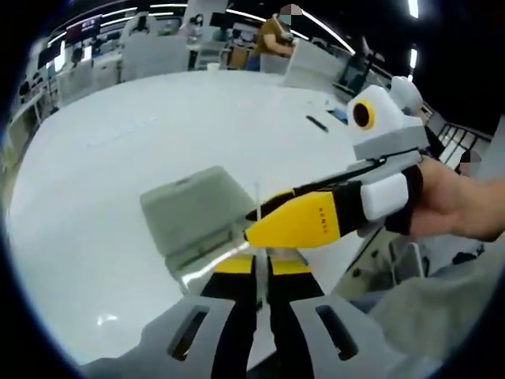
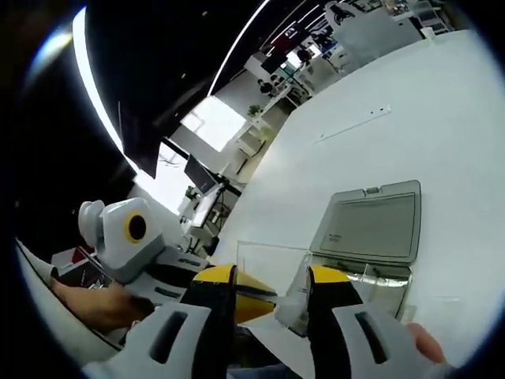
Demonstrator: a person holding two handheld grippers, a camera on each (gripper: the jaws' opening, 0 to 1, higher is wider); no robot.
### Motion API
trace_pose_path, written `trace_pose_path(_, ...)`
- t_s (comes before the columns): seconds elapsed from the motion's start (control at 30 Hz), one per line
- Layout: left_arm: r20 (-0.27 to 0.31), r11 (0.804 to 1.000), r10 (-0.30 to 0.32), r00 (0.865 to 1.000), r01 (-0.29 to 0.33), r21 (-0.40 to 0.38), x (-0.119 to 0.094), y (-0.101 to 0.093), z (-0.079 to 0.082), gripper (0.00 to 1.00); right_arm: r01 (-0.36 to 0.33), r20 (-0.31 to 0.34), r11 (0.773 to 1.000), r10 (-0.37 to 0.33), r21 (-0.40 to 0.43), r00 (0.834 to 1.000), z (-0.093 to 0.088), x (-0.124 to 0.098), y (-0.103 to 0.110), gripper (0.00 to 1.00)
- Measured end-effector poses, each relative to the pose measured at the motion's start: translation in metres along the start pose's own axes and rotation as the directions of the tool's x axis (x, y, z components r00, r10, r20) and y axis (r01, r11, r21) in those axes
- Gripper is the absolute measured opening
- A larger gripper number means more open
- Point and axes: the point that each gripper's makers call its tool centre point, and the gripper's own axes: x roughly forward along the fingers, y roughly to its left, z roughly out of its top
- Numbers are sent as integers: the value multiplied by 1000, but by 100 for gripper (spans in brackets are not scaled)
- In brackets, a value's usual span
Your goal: Insert the divider into the dual guide fixture by aligning both edges with the guide slots and pushing it downward to the bottom, including one-sided entry, uneven engagement, binding, and posture correction.
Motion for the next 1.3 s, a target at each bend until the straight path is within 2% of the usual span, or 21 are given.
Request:
trace_pose_path(0.2,-8,1000,-7,1000,7,-3,0,-1,-1,0,-19,-9,1000,19,10,1000,-2,-1,0,31)
trace_pose_path(0.33,-22,1000,-7,1000,7,9,-2,2,-4,0,-42,-11,999,42,19,999,-1,-2,3,35)
trace_pose_path(0.5,-41,999,-22,999,21,-34,-5,5,-6,0,-59,0,998,59,19,998,1,-4,4,37)
trace_pose_path(0.63,-59,1000,-7,998,6,-20,-8,9,-8,0,-78,13,997,78,29,997,3,-8,6,37)
trace_pose_path(0.83,-72,998,7,997,-11,-62,-10,20,-8,0,-92,21,996,91,19,996,4,-14,7,36)
trace_pose_path(0.93,-102,995,27,994,-36,-89,-12,25,-12,1,-97,17,995,97,12,995,2,-17,6,35)
trace_pose_path(1.03,-124,989,37,992,-54,-136,-12,29,-12,1,-106,22,994,106,-12,994,2,-21,7,35)
trace_pose_path(1.13,-163,985,57,985,-82,-152,-10,32,-15,0,-113,-19,992,112,-54,994,-5,-22,5,38)
trace_pose_path(1.2,-171,983,64,983,-91,-157,-10,34,-14,0,-119,-17,989,118,-85,993,-6,-23,7,38)
trace_pose_path(1.3,-189,973,60,980,-100,-208,-9,34,-14,0,-136,-35,982,132,-132,991,-9,-25,9,38)
